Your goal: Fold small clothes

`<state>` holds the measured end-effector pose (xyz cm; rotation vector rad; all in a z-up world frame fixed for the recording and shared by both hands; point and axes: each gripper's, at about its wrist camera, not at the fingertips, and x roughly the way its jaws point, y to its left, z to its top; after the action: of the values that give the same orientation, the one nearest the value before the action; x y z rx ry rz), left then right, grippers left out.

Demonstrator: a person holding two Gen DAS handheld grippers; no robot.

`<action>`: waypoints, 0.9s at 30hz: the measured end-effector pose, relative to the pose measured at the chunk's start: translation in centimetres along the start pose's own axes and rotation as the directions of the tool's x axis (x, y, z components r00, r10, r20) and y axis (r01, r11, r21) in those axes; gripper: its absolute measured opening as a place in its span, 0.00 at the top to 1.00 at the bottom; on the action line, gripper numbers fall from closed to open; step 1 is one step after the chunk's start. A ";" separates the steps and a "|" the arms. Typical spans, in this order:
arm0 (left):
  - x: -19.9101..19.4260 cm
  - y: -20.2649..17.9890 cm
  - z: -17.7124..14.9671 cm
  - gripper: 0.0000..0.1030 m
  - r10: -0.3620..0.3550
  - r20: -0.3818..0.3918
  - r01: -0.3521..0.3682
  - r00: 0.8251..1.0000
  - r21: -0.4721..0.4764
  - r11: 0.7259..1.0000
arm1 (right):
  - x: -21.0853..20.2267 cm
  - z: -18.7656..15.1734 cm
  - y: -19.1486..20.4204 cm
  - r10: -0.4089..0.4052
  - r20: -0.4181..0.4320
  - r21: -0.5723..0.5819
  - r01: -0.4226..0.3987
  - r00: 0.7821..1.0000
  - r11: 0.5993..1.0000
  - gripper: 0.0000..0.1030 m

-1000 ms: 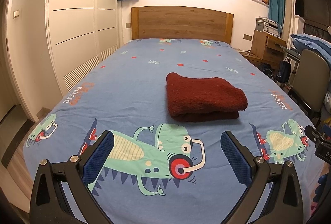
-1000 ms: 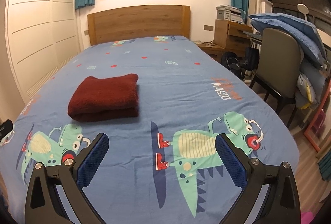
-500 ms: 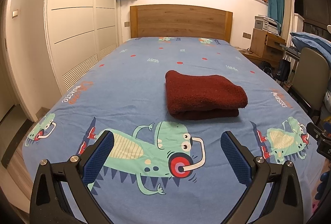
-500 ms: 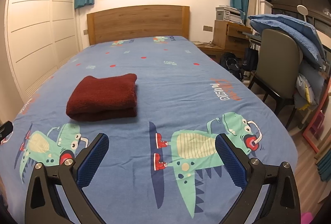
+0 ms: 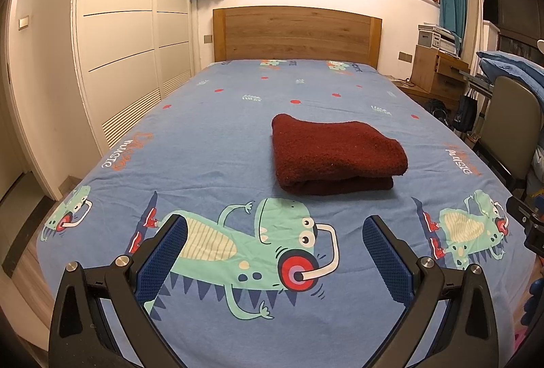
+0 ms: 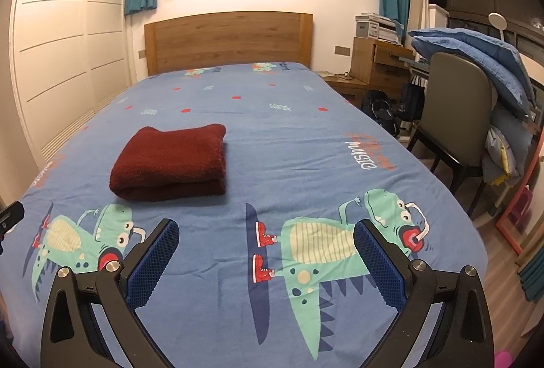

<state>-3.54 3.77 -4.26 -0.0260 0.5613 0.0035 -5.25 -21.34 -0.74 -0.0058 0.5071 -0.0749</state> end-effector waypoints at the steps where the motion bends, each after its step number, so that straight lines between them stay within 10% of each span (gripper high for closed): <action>1: 0.0 0.0 0.0 0.01 -0.001 -0.001 0.001 1.000 0.000 1.000 | 0.0 0.0 0.0 0.000 0.000 0.001 0.000 1.000 1.000 0.00; 27: 0.2 0.3 -0.1 0.01 0.004 -0.010 -0.004 1.000 -0.004 1.000 | 0.1 -0.2 -0.2 -0.004 -0.003 0.011 0.004 1.000 1.000 0.00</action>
<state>-3.44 4.08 -4.49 -0.0284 0.5712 0.0083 -5.25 -21.53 -1.01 0.0039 0.5097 -0.0819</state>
